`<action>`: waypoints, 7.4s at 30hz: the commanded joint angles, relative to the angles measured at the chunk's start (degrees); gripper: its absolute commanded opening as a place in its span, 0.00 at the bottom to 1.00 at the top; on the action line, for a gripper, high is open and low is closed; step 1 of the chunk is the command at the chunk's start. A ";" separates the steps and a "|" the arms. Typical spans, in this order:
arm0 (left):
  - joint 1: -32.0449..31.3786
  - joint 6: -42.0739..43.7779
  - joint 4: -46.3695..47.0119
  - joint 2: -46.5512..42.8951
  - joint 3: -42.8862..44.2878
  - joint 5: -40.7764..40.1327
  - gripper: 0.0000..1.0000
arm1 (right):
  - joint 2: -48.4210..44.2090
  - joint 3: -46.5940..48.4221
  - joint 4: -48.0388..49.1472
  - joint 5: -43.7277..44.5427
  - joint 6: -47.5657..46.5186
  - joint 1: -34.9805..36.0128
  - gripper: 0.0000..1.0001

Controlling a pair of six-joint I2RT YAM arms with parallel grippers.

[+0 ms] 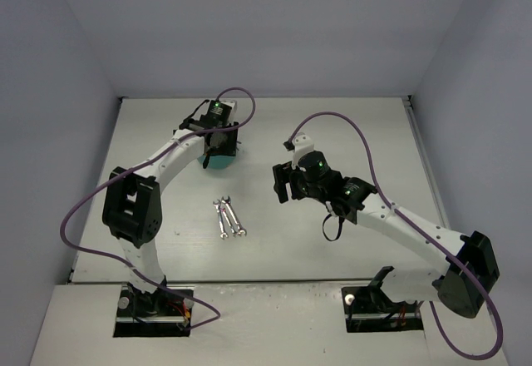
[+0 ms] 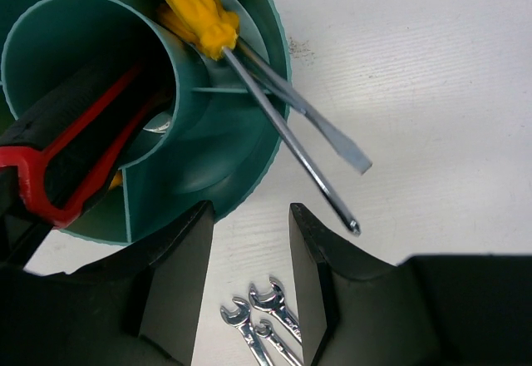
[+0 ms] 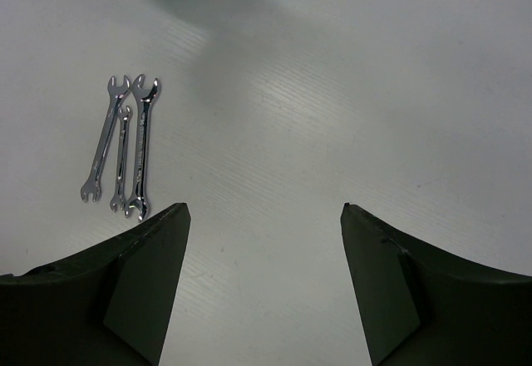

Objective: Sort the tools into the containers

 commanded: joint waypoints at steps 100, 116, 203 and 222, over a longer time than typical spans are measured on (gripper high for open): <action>-2.84 -21.63 -1.12 -15.88 -26.01 -4.65 0.00 | -9.07 -6.18 1.90 -0.94 2.17 -0.43 0.71; -2.76 9.10 16.15 -26.47 -21.51 -3.14 0.00 | -6.99 -3.85 1.58 -1.32 1.59 -0.38 0.71; -6.17 -35.51 -4.43 -25.71 -27.56 -11.33 0.58 | -4.61 0.31 -5.19 4.39 -0.35 -0.45 0.71; -8.98 -39.54 -0.46 -14.10 -31.65 -6.25 0.48 | -10.14 -4.12 -5.19 4.81 1.16 -0.45 0.72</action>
